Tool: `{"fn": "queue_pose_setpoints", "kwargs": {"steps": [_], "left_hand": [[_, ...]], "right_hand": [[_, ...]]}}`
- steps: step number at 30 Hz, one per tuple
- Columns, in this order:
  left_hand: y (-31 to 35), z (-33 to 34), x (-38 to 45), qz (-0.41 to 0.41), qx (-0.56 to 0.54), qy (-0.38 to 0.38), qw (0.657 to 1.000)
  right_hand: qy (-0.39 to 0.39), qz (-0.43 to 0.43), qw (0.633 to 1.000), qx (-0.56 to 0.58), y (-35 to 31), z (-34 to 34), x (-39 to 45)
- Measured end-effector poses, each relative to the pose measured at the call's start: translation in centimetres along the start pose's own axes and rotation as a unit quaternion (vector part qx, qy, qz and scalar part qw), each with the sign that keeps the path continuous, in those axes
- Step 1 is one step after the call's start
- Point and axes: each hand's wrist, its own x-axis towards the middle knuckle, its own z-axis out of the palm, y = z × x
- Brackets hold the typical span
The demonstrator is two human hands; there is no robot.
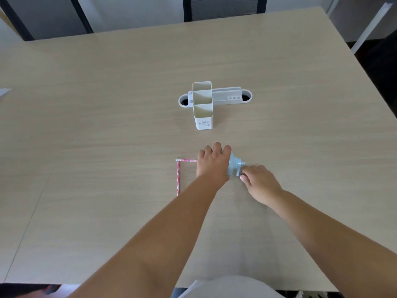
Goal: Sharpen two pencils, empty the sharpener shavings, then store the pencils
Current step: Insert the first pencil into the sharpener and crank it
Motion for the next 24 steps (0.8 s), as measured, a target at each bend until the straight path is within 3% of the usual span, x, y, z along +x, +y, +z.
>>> {"fn": "queue_pose_setpoints", "kwargs": {"steps": [3,6,10,12,14,18,20,24], "left_hand": [[0.2,0.0,0.0,-0.005,-0.001,0.003,1.000],[0.1,0.2,0.0,0.002,-0.004,0.011,1.000],[0.1,0.6,0.0,0.008,-0.007,0.030,0.999],[-0.1,0.7,0.0,0.001,-0.010,0.040,0.999],[-0.1,0.8,0.0,-0.008,-0.011,0.039,0.999],[0.0,0.9,0.1,0.002,-0.014,0.035,0.999],[-0.1,0.9,0.0,0.007,-0.011,0.037,0.999],[-0.1,0.6,-0.1,0.004,-0.025,0.033,0.999]], "right_hand": [[-0.032,-0.005,0.994,0.108,0.0,-0.8,-1.4],[0.001,-0.054,0.984,0.170,0.1,-3.6,-0.7],[0.034,-0.031,0.997,0.068,1.1,-5.7,4.4],[-0.010,0.009,0.999,-0.036,1.4,-4.8,6.1],[-0.045,-0.006,0.994,-0.101,1.3,-2.8,5.1],[-0.019,-0.101,0.993,-0.065,1.1,-2.6,-1.1],[0.049,-0.128,0.989,-0.045,0.9,-5.0,0.0],[0.047,-0.037,0.995,-0.082,1.2,-5.8,5.6]]}}
